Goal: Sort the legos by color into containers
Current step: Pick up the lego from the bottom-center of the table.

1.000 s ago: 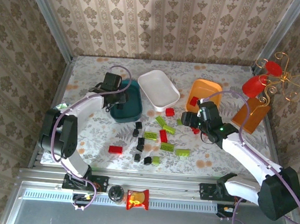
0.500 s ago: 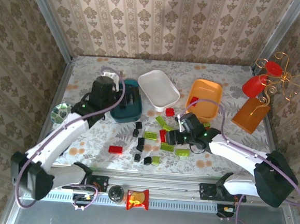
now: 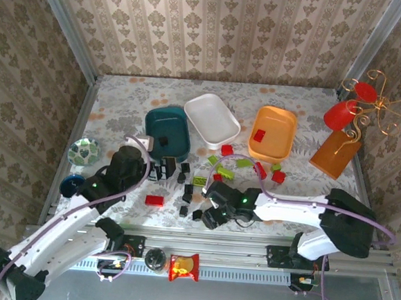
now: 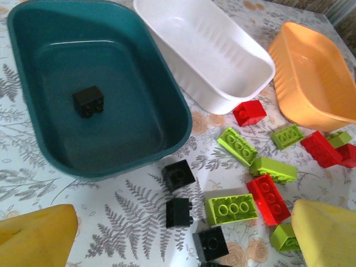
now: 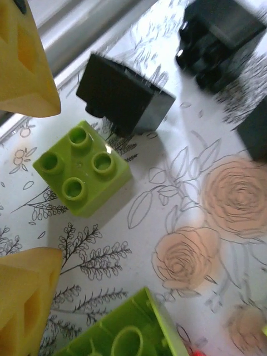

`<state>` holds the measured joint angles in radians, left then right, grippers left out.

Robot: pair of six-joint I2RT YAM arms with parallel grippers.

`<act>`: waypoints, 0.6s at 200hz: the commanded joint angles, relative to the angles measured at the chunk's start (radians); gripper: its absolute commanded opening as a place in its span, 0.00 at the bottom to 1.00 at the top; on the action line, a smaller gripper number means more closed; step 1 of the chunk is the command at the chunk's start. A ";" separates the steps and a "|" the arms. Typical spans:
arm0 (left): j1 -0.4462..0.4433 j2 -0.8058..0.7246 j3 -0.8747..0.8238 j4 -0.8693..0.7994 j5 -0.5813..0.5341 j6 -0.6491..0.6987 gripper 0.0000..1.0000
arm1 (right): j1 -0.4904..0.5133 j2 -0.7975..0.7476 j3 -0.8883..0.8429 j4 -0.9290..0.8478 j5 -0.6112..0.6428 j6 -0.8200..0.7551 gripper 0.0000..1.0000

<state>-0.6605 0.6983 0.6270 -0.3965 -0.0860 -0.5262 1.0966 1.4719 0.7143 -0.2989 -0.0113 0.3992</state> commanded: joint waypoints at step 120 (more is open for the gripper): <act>0.002 -0.021 -0.023 -0.053 -0.046 -0.018 1.00 | 0.092 0.191 0.158 -0.086 0.223 -0.049 0.49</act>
<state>-0.6605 0.6788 0.6178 -0.4351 -0.1211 -0.5316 1.1839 1.6417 0.8631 -0.4011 0.1616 0.3698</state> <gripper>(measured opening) 0.997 0.523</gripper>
